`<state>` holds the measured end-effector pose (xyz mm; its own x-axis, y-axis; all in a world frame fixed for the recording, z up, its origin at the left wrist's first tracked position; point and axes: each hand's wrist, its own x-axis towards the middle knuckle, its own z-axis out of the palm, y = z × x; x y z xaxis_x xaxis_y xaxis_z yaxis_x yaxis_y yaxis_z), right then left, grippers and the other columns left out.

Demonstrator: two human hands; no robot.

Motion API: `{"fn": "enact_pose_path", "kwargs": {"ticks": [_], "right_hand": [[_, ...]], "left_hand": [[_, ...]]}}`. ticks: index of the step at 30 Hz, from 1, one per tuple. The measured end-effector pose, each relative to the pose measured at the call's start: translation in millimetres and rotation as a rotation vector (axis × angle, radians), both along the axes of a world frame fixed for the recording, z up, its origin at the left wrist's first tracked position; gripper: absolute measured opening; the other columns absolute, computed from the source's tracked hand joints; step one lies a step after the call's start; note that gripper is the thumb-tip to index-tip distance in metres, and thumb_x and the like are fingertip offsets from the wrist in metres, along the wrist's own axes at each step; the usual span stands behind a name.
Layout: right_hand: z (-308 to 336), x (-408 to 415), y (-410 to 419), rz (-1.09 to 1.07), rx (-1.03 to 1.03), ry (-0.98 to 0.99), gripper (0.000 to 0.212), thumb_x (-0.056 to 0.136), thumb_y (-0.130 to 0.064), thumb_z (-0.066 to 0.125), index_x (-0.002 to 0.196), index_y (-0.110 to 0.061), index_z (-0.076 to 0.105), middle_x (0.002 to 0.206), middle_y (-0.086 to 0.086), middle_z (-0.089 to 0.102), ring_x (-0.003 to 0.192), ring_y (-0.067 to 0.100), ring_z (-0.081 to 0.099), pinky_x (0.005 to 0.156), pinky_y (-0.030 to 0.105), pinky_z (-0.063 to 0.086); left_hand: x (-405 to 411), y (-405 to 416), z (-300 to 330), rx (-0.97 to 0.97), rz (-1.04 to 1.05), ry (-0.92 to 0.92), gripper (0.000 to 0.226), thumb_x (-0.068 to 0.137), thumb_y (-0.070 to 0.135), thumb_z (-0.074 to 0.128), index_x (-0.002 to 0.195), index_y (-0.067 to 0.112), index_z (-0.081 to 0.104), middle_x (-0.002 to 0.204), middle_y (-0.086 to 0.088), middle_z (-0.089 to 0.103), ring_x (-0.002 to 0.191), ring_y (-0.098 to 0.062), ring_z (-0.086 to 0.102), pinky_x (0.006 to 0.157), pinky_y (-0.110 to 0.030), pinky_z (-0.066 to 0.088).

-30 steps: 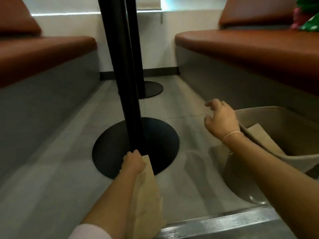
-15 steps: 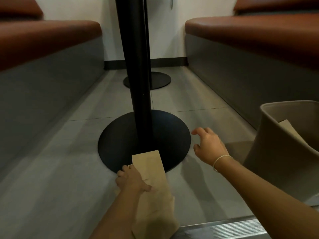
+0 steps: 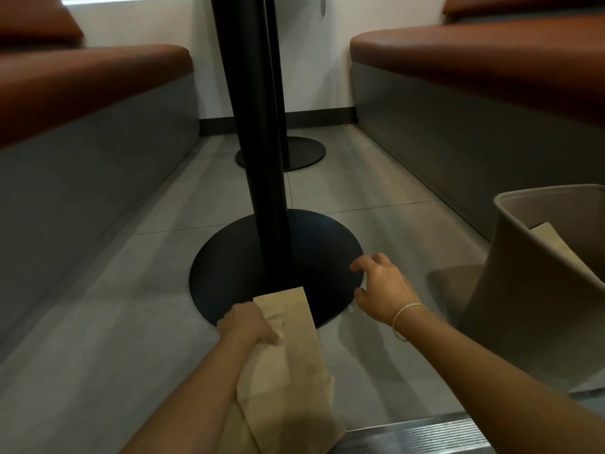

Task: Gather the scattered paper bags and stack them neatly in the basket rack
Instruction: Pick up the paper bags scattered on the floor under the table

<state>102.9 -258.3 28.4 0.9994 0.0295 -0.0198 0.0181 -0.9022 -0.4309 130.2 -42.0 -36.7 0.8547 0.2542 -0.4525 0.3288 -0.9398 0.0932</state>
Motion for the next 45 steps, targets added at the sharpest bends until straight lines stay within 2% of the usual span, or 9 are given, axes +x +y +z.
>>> {"fn": "enact_pose_path", "kwargs": {"ticks": [4,7,11,14,20,25,33,38,45], "right_hand": [[2,4,8,0.034,0.136,0.131,0.064,0.083,-0.024,0.067,0.138,-0.024,0.034,0.134,0.006,0.04,0.118,0.022,0.047,0.093,0.028,0.043],[3,5,17,0.057,0.307,0.272,0.078,0.079,-0.033,0.072,0.142,-0.024,0.027,0.131,0.004,0.048,0.115,0.019,0.05,0.091,0.026,0.042],[6,8,22,0.042,0.383,0.223,0.043,0.084,-0.032,0.065,0.122,-0.023,0.046,0.108,-0.001,0.055,0.102,0.019,0.055,0.086,0.031,0.047],[10,10,13,0.026,0.259,0.138,0.014,0.089,-0.019,0.057,0.103,-0.019,0.056,0.098,0.001,0.058,0.095,0.02,0.056,0.078,0.028,0.045],[12,7,-13,-0.049,-0.006,0.08,0.028,0.092,-0.009,0.044,0.117,-0.013,0.057,0.11,0.01,0.062,0.103,0.027,0.056,0.082,0.03,0.047],[19,5,-30,-0.164,0.103,0.004,0.032,0.09,-0.005,0.043,0.113,-0.017,0.06,0.1,0.006,0.06,0.088,0.019,0.054,0.071,0.025,0.043],[102,-16,-69,-0.334,0.277,-0.405,0.027,0.091,-0.007,0.046,0.113,-0.017,0.059,0.099,0.003,0.059,0.089,0.015,0.055,0.08,0.024,0.045],[157,-34,-124,-0.607,0.301,-0.725,0.028,0.089,-0.008,0.044,0.113,-0.014,0.058,0.115,0.011,0.062,0.108,0.03,0.057,0.096,0.043,0.046],[147,-55,-173,-0.793,0.278,-0.509,0.057,0.084,-0.011,0.06,0.136,-0.016,0.036,0.131,0.013,0.049,0.121,0.032,0.046,0.102,0.047,0.041]], "left_hand": [[16,-6,38,-0.183,-0.085,-0.026,0.082,0.064,0.046,0.081,0.13,0.012,0.047,0.127,-0.006,0.053,0.111,-0.024,0.055,0.09,-0.034,0.05],[21,-18,57,-0.651,-0.101,0.007,0.073,0.062,0.039,0.084,0.122,0.014,0.054,0.111,-0.005,0.064,0.101,-0.021,0.062,0.092,-0.038,0.051],[13,-40,61,-1.075,-0.044,0.02,0.076,0.056,0.04,0.085,0.12,0.014,0.054,0.109,-0.008,0.064,0.105,-0.026,0.061,0.097,-0.044,0.049],[11,-40,43,-1.025,-0.071,0.009,0.091,0.058,0.053,0.08,0.133,0.019,0.042,0.123,-0.003,0.055,0.113,-0.022,0.055,0.1,-0.042,0.046],[-16,11,-32,0.001,-0.233,0.063,0.114,0.056,0.058,0.08,0.142,0.014,0.02,0.147,-0.011,0.02,0.137,-0.032,0.02,0.109,-0.041,0.032],[-24,22,-49,-0.079,-0.108,0.023,0.121,0.056,0.05,0.084,0.144,0.012,0.011,0.144,-0.01,0.03,0.131,-0.026,0.038,0.105,-0.038,0.037],[-10,1,-1,-0.132,-0.296,0.04,0.073,0.077,0.032,0.073,0.14,0.014,0.04,0.141,-0.004,0.042,0.127,-0.019,0.045,0.1,-0.025,0.039],[5,-13,91,-0.375,-0.329,-0.03,0.029,0.074,0.031,0.076,0.098,0.022,0.063,0.107,-0.002,0.061,0.095,-0.018,0.059,0.086,-0.032,0.048],[-10,-68,183,-0.645,-0.295,-0.412,0.03,0.078,0.024,0.074,0.106,0.021,0.063,0.091,0.007,0.058,0.093,-0.016,0.053,0.083,-0.031,0.038]]}}
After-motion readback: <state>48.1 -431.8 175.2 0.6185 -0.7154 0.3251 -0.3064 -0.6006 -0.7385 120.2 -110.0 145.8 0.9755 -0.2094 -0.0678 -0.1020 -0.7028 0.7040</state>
